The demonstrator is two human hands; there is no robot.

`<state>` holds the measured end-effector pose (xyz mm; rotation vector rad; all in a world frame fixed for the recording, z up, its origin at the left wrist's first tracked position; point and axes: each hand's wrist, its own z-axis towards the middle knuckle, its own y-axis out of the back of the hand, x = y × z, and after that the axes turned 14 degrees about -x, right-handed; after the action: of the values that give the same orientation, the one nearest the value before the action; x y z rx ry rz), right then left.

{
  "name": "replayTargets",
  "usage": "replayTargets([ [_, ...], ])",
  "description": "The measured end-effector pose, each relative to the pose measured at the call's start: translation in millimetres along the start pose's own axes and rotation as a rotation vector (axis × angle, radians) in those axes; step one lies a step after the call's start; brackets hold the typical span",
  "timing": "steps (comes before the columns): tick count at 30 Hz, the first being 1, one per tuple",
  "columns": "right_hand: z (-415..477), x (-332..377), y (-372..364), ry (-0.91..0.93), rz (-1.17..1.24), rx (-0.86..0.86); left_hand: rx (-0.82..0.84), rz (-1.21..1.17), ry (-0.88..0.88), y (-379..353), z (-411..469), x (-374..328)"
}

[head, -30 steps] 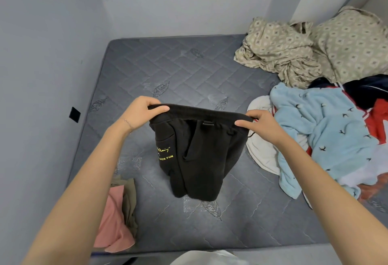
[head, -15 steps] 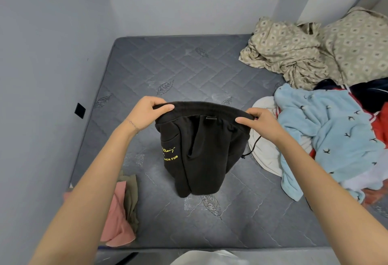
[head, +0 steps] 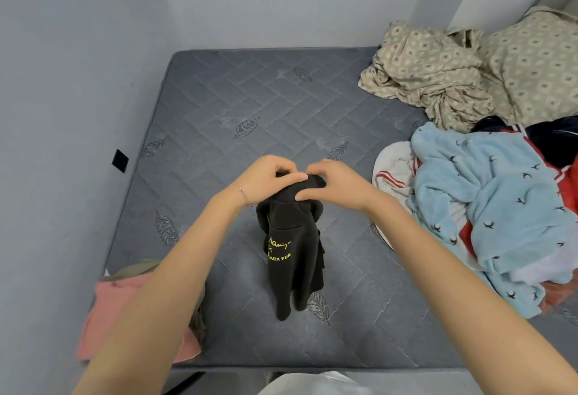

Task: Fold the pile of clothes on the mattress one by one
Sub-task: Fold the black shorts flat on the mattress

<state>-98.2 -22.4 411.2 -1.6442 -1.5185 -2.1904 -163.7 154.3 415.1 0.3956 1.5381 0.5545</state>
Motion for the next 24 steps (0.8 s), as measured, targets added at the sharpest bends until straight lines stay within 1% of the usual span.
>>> replayTargets([
  [2, -1.8, -1.8, 3.6, -0.042, 0.091, 0.032, 0.076, -0.043, 0.079, -0.6, -3.6, 11.8],
  [4, -5.5, -7.3, 9.5, -0.077, 0.183, 0.039, 0.162, -0.025, 0.138, -0.5, -9.5, 27.6],
  [7, -11.5, -16.5, 21.3, -0.105, 0.306, -0.034, 0.239, -0.014, 0.218, 0.3, -21.6, 56.9],
  [10, -14.4, -19.4, 38.9, -0.106, 0.433, -0.154, 0.347, 0.178, 0.296, -1.8, -31.4, 89.2],
  [12, -14.9, -17.4, 52.0, -0.11, 0.517, -0.257, 0.33, 0.217, 0.332, -6.2, -36.5, 106.8],
  [15, -13.9, -11.2, 69.8, -0.123, 0.649, -0.368, 0.25, 0.137, 0.309, -22.3, -41.6, 112.2],
  [17, -11.3, -5.1, 75.8, -0.11, 0.694, -0.353, 0.179, 0.012, 0.301, -44.4, -43.5, 108.2],
  [20, -8.8, 3.0, 76.4, -0.072, 0.641, -0.289, 0.027, -0.189, 0.394, -74.9, -40.3, 101.3],
  [22, -10.1, 5.1, 76.8, -0.06, 0.6, -0.277, 0.022, -0.228, 0.426, -85.6, -34.3, 99.9],
  [24, -13.6, 5.2, 78.6, -0.056, 0.598, -0.29, 0.08, -0.129, 0.376, -93.4, -27.2, 102.6],
])
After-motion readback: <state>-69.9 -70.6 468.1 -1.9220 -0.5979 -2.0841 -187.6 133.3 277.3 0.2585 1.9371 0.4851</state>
